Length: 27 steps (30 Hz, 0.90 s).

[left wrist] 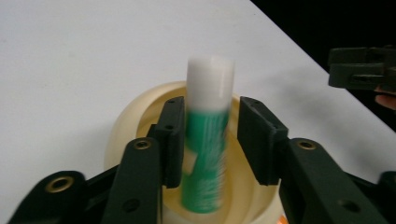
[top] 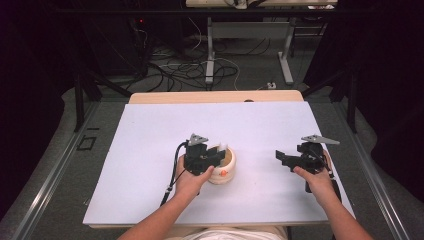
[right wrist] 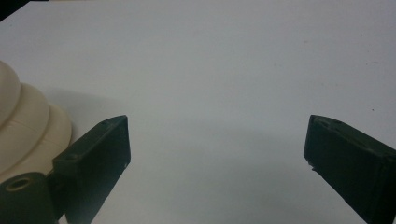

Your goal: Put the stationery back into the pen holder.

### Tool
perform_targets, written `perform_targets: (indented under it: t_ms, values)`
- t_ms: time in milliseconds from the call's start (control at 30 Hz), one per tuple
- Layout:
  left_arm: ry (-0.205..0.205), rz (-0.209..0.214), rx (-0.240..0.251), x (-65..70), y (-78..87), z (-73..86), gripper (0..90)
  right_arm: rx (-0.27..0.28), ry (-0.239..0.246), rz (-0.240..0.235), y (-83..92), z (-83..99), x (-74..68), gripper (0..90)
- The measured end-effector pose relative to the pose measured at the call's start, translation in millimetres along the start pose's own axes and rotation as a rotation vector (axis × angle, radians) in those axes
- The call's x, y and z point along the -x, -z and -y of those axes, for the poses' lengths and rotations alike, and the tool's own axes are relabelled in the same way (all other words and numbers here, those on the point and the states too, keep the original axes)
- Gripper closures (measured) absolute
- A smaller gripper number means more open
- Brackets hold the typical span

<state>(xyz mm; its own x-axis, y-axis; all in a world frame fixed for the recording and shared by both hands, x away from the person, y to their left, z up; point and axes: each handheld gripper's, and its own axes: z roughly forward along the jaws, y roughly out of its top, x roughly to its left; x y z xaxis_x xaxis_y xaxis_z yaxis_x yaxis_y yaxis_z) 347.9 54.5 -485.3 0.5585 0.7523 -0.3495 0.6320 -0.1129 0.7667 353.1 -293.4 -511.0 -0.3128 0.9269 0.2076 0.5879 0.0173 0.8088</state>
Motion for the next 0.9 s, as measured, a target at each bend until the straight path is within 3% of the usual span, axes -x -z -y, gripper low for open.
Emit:
perform_targets:
  t_ms: [300,400,633,900]
  values:
    - [-0.024,-0.022,0.053,3.0,18.0,-9.0,44.9,-0.004,-0.002,-0.001,1.1,0.3,0.0,6.7]
    - [-0.054,-0.054,0.062,0.6,22.4,-12.1,38.9,-0.002,0.000,-0.001,1.1,0.3,0.2,6.7]
    - [-0.070,-0.123,0.096,-8.2,31.9,-15.5,29.0,-0.002,-0.003,-0.003,1.3,0.3,-0.2,6.7]
    - [-0.036,-0.144,0.091,-28.8,52.6,-22.0,20.0,0.001,0.010,0.001,1.8,0.4,1.5,6.7]
